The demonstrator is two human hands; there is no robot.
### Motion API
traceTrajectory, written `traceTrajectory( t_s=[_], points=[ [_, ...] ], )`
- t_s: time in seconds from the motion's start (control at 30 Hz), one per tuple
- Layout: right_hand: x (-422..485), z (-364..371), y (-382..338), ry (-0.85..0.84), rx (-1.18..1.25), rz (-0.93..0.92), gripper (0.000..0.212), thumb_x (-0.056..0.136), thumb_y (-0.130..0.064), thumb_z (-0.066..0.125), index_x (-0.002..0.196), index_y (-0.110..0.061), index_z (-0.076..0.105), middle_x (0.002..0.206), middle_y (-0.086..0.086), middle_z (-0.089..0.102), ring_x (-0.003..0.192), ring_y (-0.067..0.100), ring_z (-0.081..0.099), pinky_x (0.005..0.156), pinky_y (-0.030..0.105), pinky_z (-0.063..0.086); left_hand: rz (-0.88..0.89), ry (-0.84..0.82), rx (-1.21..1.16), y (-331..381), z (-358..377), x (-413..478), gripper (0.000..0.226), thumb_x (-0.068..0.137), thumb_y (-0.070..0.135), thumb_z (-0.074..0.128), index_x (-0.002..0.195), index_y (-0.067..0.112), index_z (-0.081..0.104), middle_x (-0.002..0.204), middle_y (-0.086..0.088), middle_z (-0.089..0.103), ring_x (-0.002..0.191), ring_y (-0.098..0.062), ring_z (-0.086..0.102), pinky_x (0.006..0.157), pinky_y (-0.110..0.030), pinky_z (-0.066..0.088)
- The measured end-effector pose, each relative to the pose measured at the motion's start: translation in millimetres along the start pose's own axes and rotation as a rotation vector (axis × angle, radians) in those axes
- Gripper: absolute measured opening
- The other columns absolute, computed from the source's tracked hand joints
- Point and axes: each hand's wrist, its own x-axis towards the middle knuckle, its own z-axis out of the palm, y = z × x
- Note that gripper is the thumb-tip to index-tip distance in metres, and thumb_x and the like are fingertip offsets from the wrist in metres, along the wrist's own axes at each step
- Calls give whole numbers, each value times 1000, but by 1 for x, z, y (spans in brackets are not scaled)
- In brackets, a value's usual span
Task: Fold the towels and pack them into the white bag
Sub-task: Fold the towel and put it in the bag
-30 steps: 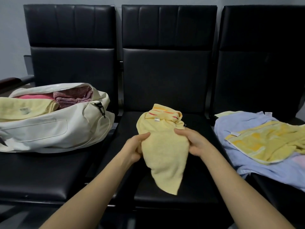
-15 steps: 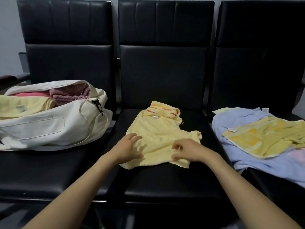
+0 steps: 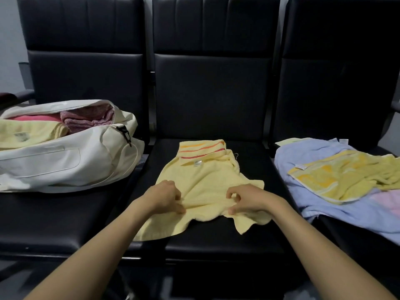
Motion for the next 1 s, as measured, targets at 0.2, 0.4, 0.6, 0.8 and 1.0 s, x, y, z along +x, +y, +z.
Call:
traceTrajectory(
  t_s=[0.2,0.4,0.6,0.8,1.0],
  points=[
    [2,2,0,18,3,-66,34,82,-31,67,108,-21,47,110,-6,50,97,17,50,74,24,43,5,67,-149,6,5,1,26,83,33,63,95,19,43,93,1,54,78,-17,49,62,-27,38],
    [8,-6,5,-43,-86,57,59,84,-40,66,136,-23,41,125,1,46,115,21,45,87,31,42,-63,28,-30,2,5,6,55,85,57,57,127,22,53,125,-2,50,116,-22,50,92,-33,44],
    [8,-5,5,-1,-123,-22,30,84,-35,63,106,-18,52,110,1,49,98,20,51,78,32,44,37,43,-68,6,8,4,37,88,50,57,108,19,52,118,2,53,99,-18,54,81,-31,44],
    [7,-10,6,-136,-5,-23,43,83,-55,63,118,-31,55,113,-8,57,103,16,53,88,31,45,-45,-87,-58,8,7,0,85,77,78,49,146,31,33,141,1,50,128,-22,47,100,-37,40],
    [15,-21,21,315,130,114,28,91,-46,57,94,-19,62,97,-2,55,83,13,55,77,30,48,-105,150,-373,6,1,7,55,84,72,43,93,23,67,108,-1,52,100,-17,53,83,-31,45]
  ],
)
